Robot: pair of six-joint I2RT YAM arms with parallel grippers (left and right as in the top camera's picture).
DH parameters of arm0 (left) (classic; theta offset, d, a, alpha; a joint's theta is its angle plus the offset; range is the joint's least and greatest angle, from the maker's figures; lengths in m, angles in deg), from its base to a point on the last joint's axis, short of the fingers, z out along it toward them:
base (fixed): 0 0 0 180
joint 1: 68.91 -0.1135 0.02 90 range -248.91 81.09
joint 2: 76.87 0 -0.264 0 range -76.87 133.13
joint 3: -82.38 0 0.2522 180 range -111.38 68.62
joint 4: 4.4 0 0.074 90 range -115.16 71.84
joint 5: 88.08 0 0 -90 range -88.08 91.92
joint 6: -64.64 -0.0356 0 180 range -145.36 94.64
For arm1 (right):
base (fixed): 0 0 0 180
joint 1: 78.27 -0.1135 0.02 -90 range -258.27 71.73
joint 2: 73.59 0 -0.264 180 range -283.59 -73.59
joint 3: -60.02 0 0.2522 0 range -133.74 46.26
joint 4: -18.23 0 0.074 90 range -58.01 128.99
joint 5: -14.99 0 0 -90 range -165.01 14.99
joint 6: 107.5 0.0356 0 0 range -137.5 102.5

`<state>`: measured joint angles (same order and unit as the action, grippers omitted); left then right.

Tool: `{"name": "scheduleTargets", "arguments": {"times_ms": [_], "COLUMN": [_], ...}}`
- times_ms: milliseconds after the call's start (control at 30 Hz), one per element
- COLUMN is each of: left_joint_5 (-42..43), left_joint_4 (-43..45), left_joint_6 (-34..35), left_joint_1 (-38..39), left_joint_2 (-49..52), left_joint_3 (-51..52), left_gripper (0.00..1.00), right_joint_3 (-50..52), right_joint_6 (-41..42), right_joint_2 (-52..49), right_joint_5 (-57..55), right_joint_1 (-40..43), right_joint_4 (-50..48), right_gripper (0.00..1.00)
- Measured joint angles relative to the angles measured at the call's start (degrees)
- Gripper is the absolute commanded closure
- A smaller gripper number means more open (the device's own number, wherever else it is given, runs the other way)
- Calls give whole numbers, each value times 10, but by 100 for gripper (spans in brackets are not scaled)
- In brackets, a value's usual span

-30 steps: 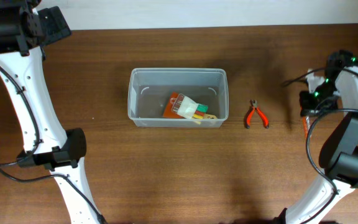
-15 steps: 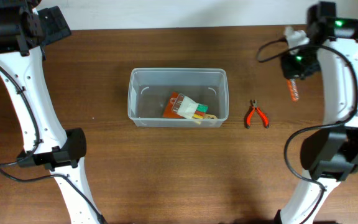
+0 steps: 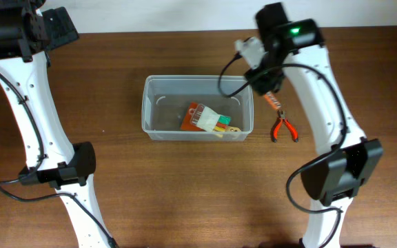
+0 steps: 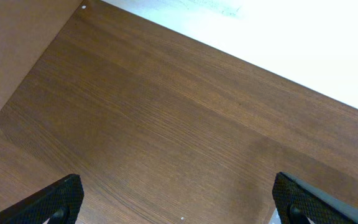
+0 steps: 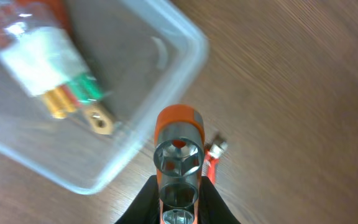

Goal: Pack container
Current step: 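Lift the socket rail and carry it left over the container, then lower the socket rail into the container and open the right gripper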

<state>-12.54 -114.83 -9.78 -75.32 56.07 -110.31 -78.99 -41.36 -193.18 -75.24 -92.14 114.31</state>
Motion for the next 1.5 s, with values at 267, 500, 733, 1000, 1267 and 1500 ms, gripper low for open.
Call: {"name": "scheduleTargets", "arguments": {"times_ms": [267,500,733,1000,1267,1500], "left_joint_5": [0,0,0,0,0,0], "left_joint_4": [0,0,0,0,0,0], "left_joint_6": [0,0,0,0,0,0], "left_joint_1": [0,0,0,0,0,0], "left_joint_2": [0,0,0,0,0,0], "left_joint_3": [0,0,0,0,0,0], "left_gripper": [1,1,1,1,1,1], "right_joint_3": [0,0,0,0,0,0], "right_joint_6": [-21,-23,-23,-28,-30,-40], "right_joint_2": [0,0,-1,-26,-61,-87], "right_joint_5": [0,1,9,17,19,20], "right_joint_1": [-108,-151,-154,-154,-154,-154], "right_joint_4": [0,-7,-34,-44,-56,-76], "right_gripper": [85,85,84,84,84,71]}}
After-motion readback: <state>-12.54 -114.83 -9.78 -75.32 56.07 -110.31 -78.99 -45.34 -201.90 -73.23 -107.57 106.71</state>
